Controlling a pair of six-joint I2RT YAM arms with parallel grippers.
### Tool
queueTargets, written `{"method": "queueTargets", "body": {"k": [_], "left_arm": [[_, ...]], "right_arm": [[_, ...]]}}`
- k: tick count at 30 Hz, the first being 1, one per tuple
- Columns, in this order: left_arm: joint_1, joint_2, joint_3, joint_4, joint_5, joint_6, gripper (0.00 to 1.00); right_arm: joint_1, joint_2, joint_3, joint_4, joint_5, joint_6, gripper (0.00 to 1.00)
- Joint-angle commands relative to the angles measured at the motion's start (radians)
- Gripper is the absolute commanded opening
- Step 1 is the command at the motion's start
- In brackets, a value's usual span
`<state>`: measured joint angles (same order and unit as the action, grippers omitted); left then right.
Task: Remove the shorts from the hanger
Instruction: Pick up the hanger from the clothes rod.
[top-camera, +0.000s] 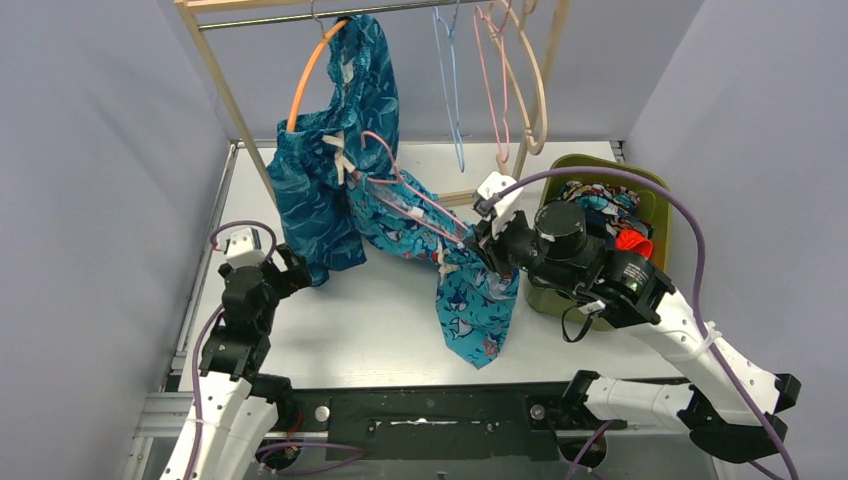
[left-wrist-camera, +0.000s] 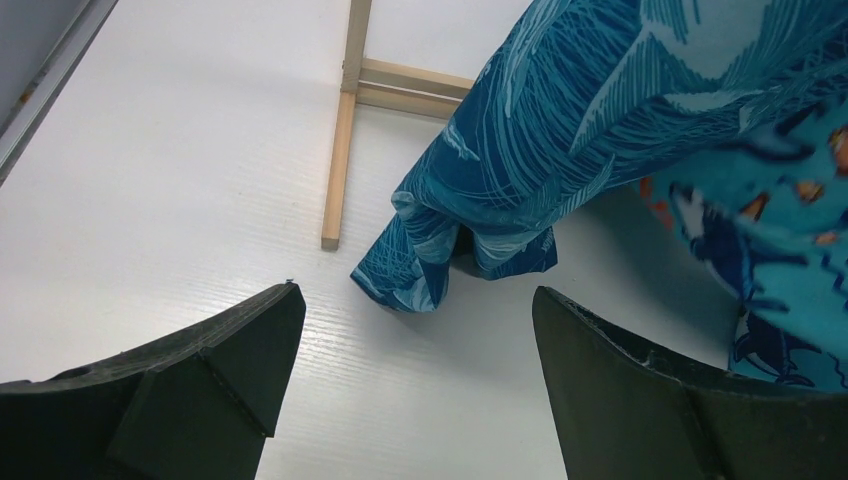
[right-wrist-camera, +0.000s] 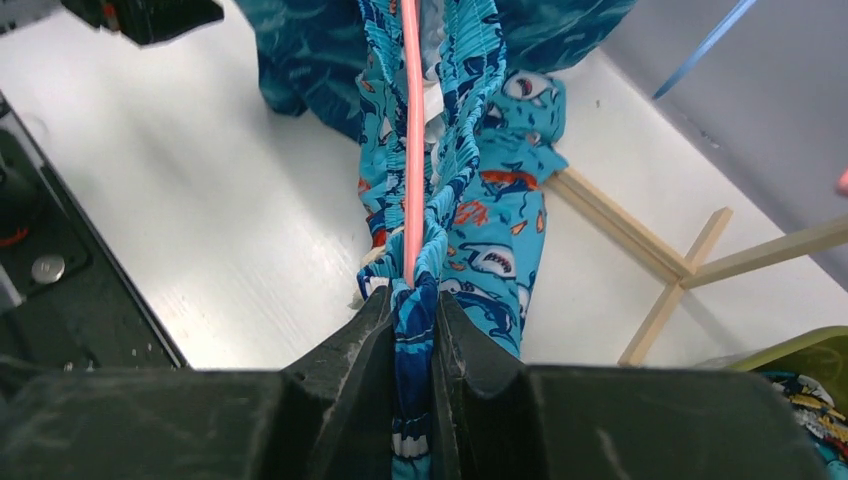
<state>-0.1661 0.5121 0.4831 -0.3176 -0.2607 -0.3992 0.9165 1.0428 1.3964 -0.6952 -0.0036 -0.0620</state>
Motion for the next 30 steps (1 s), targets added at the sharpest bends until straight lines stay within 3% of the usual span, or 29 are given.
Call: {"method": "queueTargets", "body": {"k": [1,6,11,14,18,25,30], "left_arm": [[0.008,0.003,0.019,0.048,0.015,0.007,0.85],[0.008,0.002,0.042,0.032,0.008,0.013,0.85],[0.009,-0.049,0.106,-0.039,-0.032,0.002,0.85],[0.008,-0.106,0.069,0.043,0.102,0.036,0.85],[0.006,-0.161,0.032,0.128,0.301,0.044,0.84],[0.005,-0.133,-0.013,0.312,0.642,-0.178,0.71],[0.002,-0.011,0.04,0.404,0.834,-0.27,0.67]], "right_arm": [[-0.026,-0.053,-0.025,-0.041,-0.103,-0.045,0.0],[-0.084,-0.074,-0.03,-0.084,-0.23,-0.058,0.0],[-0.223,-0.029,-0.072,-0.063,-0.497,-0.075,0.0],[-0.3,0.077,-0.084,-0.059,-0.688,-0.07,0.0],[-0.314,0.21,-0.083,-0.059,-0.795,-0.071,0.0],[-0.309,0.29,-0.094,-0.004,-0.884,-0.036,0.0],[-0.258,0.273,-0.133,0.08,-0.881,0.038,0.0]]}}
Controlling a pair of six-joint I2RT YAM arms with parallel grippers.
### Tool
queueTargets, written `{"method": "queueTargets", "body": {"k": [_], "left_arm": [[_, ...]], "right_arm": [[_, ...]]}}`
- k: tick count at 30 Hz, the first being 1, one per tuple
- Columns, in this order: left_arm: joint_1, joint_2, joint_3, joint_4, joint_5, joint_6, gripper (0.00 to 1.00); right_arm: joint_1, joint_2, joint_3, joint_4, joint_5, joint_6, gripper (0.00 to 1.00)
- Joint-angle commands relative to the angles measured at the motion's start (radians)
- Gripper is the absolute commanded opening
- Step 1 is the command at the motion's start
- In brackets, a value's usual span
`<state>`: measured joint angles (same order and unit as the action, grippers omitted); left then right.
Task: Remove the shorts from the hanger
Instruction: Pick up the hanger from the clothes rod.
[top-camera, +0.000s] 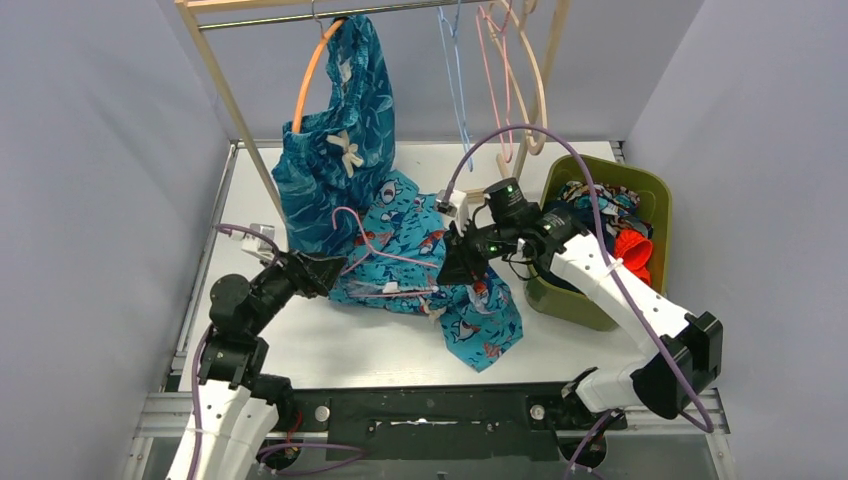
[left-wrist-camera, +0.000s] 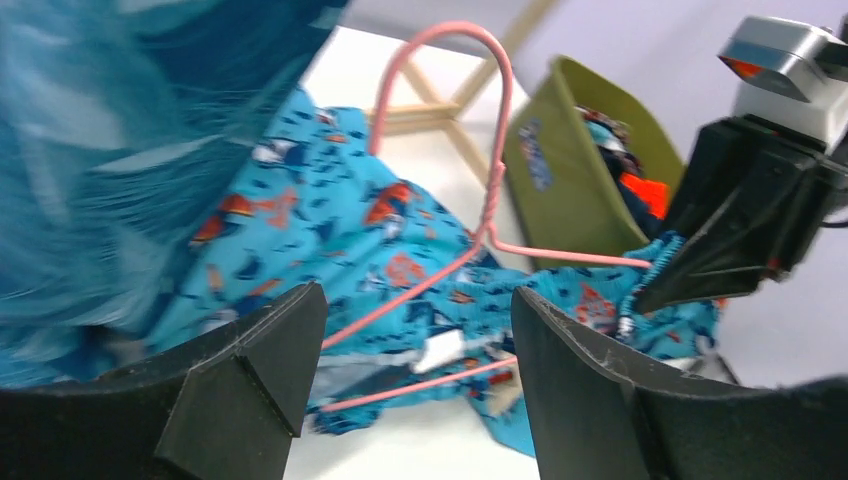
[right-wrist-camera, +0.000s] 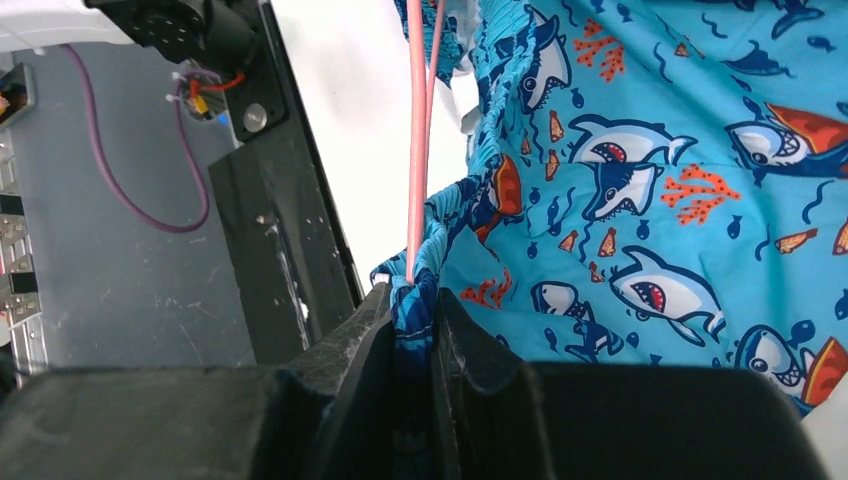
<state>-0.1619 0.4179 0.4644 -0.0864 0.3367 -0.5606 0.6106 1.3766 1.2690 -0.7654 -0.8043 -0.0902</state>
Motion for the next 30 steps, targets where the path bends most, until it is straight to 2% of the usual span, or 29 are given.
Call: {"method": "queueTargets", "body": {"k": [1,5,9,12,17,20,23,27,30], "left_arm": [[-0.006,0.109,0.078,0.157,0.249,-0.104,0.67],[-0.034,0.146,0.112,0.136,0.226,-0.097,0.67],[-0.073,0.129,0.096,0.132,0.143,-0.107,0.64],[-0.094,0.132,0.111,0.089,0.096,-0.095,0.53],[-0.104,0.137,0.149,-0.06,-0.014,-0.045,0.44],[-0.105,0.135,0.17,-0.096,-0.046,-0.041,0.39],[-0.105,0.131,0.172,-0.106,-0.085,-0.051,0.34],[-0.105,0.126,0.15,-0.074,-0.124,-0.109,0.33],[-0.106,0.154,0.116,-0.012,-0.094,-0.175,0.34]], "right_arm": [[0.072,-0.06,-0.009,0.159,-0.066,0.075,0.0],[0.155,-0.044,-0.023,0.217,-0.003,0.128,0.0],[0.179,-0.029,-0.035,0.252,0.025,0.159,0.0],[0.179,-0.026,-0.032,0.269,0.044,0.175,0.0],[0.178,-0.025,-0.022,0.273,0.087,0.192,0.0],[0.181,-0.016,-0.024,0.278,0.099,0.222,0.0],[0.189,-0.005,-0.028,0.283,0.108,0.237,0.0],[0.198,0.006,-0.029,0.299,0.107,0.261,0.0],[0.207,0.005,-0.043,0.337,0.107,0.279,0.0]]}}
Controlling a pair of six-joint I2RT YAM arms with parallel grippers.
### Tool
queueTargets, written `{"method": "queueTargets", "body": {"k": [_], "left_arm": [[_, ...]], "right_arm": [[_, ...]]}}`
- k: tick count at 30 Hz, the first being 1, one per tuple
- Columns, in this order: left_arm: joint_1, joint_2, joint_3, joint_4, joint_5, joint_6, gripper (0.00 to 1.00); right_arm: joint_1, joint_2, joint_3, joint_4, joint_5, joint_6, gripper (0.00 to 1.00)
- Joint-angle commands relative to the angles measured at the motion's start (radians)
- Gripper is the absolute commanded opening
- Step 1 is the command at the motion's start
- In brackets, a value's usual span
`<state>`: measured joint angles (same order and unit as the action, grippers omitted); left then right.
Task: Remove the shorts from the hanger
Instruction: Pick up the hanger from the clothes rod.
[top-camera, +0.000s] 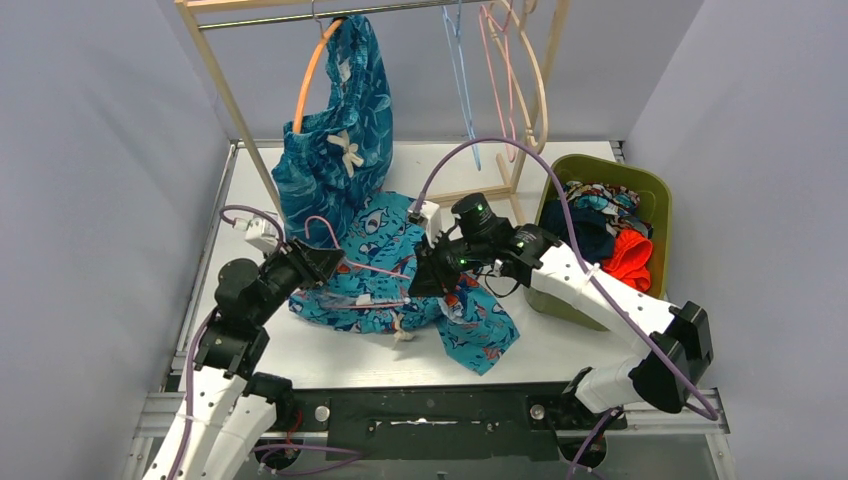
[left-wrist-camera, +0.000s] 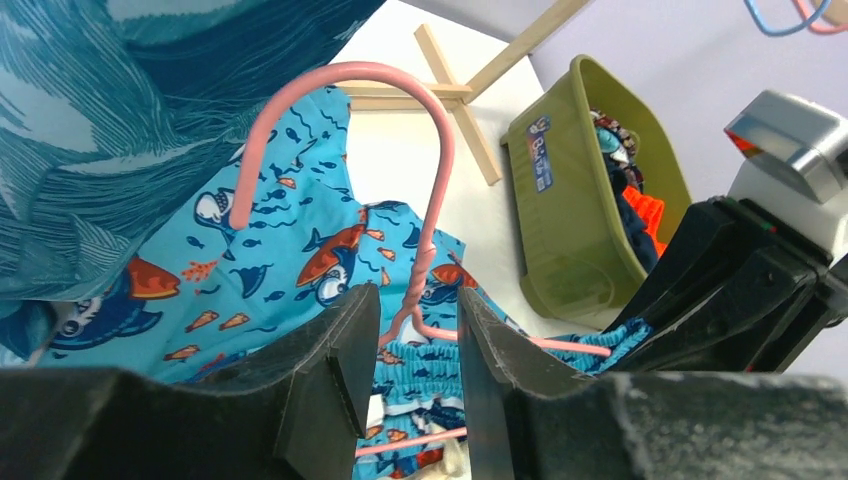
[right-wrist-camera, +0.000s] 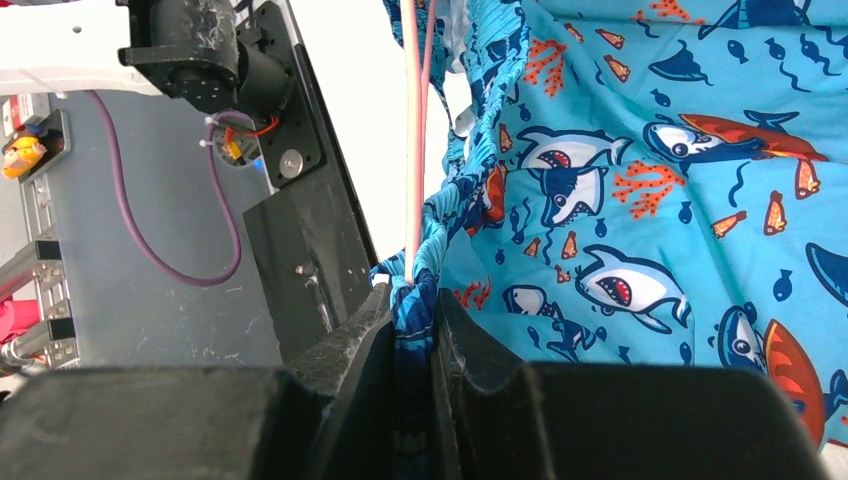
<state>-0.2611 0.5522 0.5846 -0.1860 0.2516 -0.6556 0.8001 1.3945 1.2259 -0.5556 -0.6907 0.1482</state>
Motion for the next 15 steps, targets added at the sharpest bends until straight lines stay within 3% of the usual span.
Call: {"method": "queueTargets", "body": {"k": [1,7,9,11,15], "left_arm": [[-0.007,0.033,-0.01,0.106,0.004,-0.102,0.35],[-0.029,0.06,-0.019,0.144,-0.024,-0.127,0.36],[-0.029,0.051,-0.025,0.166,-0.053,-0.152,0.27],[-0.029,0.044,-0.037,0.195,-0.068,-0.181,0.12],[-0.029,0.044,-0.043,0.189,-0.081,-0.19,0.08]], "right_arm": [[0.017,-0.012,0.001,0.132,-0.005,0.046,0.0],[0.022,0.0,0.007,0.126,0.003,0.056,0.0],[0.022,0.003,0.006,0.126,0.005,0.056,0.0],[0.023,0.005,0.007,0.125,0.008,0.057,0.0],[0.025,0.0,0.007,0.117,0.005,0.055,0.0]]}}
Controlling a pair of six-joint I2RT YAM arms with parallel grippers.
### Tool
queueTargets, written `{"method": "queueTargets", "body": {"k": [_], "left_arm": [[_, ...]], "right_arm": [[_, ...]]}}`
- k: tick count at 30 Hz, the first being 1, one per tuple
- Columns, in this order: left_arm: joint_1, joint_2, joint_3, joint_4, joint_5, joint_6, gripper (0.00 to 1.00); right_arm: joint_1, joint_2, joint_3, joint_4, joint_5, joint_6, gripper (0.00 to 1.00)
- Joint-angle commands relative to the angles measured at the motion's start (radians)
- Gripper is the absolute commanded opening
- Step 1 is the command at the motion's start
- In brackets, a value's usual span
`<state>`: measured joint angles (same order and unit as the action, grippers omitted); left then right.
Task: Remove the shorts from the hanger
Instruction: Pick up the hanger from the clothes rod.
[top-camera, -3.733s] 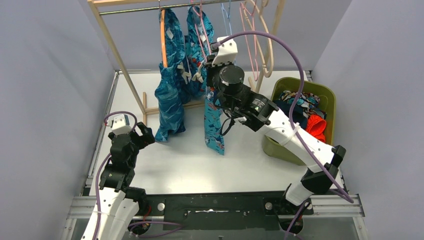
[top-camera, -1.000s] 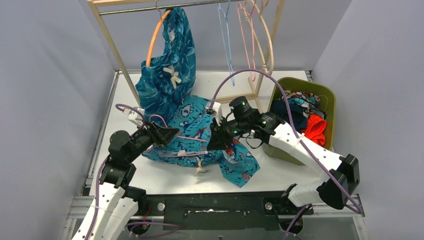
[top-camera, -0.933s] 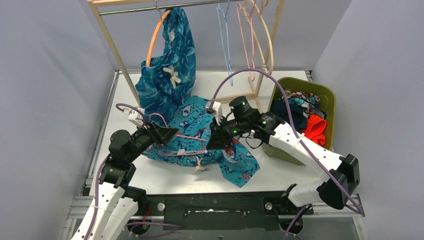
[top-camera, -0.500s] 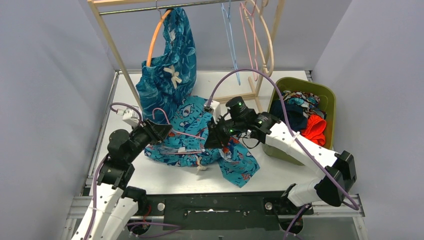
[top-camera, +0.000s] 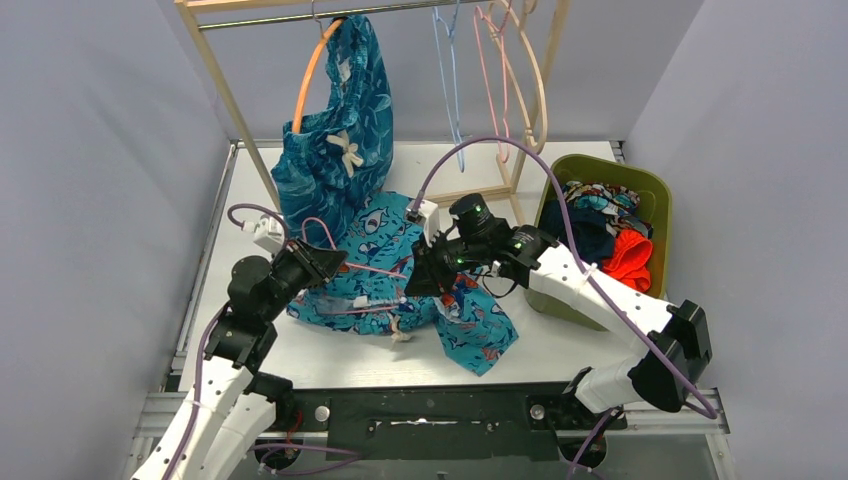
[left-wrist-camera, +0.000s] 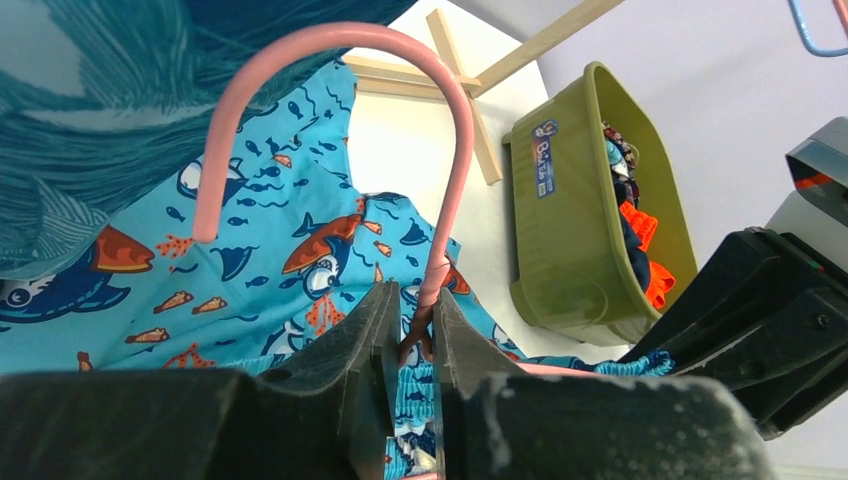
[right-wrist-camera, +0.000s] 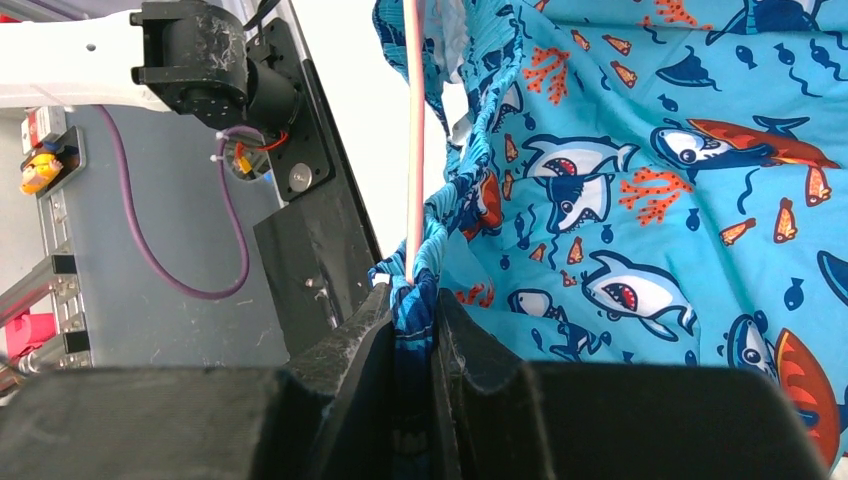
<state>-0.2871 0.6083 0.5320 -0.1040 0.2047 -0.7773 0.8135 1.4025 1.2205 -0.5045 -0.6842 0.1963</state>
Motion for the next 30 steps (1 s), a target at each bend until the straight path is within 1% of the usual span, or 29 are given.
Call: {"method": "queueTargets", "body": {"k": [1,4,5,7,9,12,15,16,18,20,21,22,24,26,28,30], "left_arm": [[-0.004,-0.012,0.01,0.103,-0.034,-0.065,0.08],[-0.004,-0.012,0.01,0.099,-0.028,-0.058,0.08],[-0.004,-0.012,0.01,0.101,-0.026,-0.056,0.11],[-0.004,-0.01,0.013,0.107,-0.023,-0.054,0.23],[-0.004,-0.001,0.02,0.115,-0.014,-0.046,0.29],[-0.005,0.021,0.049,0.106,-0.011,-0.028,0.32],[-0.005,0.041,0.073,0.099,-0.021,-0.017,0.32],[-0.006,0.043,0.078,0.098,-0.026,-0.011,0.3],[-0.008,0.044,0.082,0.089,-0.041,-0.001,0.2],[-0.01,0.038,0.086,0.055,-0.065,0.014,0.0],[-0.012,0.032,0.087,0.039,-0.08,0.026,0.0],[-0.015,0.025,0.089,0.017,-0.094,0.042,0.0],[-0.016,0.011,0.096,-0.034,-0.121,0.074,0.0],[-0.017,-0.002,0.109,-0.079,-0.133,0.11,0.0],[-0.017,-0.008,0.121,-0.122,-0.125,0.147,0.0],[-0.018,-0.009,0.161,-0.162,-0.122,0.177,0.0]], "right_arm": [[0.013,-0.012,0.012,0.063,-0.005,0.004,0.0],[0.014,-0.025,0.007,0.055,-0.011,-0.006,0.01],[0.015,-0.028,0.005,0.054,-0.016,-0.007,0.0],[0.018,-0.029,0.005,0.051,-0.026,-0.01,0.0],[0.021,-0.027,0.005,0.05,-0.026,-0.011,0.0],[0.022,-0.018,0.013,0.045,-0.013,-0.009,0.0],[0.022,-0.009,0.023,0.035,-0.007,-0.009,0.01],[0.022,-0.008,0.023,0.034,-0.009,-0.009,0.01],[0.022,-0.007,0.026,0.032,-0.003,-0.011,0.02],[0.022,-0.009,0.031,0.023,0.012,-0.012,0.05],[0.021,-0.012,0.036,0.016,0.023,-0.012,0.09],[0.021,-0.013,0.042,0.006,0.034,-0.013,0.15],[0.019,-0.018,0.056,-0.016,0.069,-0.014,0.25],[0.02,-0.028,0.072,-0.04,0.111,-0.007,0.49],[0.022,-0.042,0.084,-0.049,0.145,0.005,0.62],[0.022,-0.055,0.091,-0.043,0.166,0.015,0.71]]}}
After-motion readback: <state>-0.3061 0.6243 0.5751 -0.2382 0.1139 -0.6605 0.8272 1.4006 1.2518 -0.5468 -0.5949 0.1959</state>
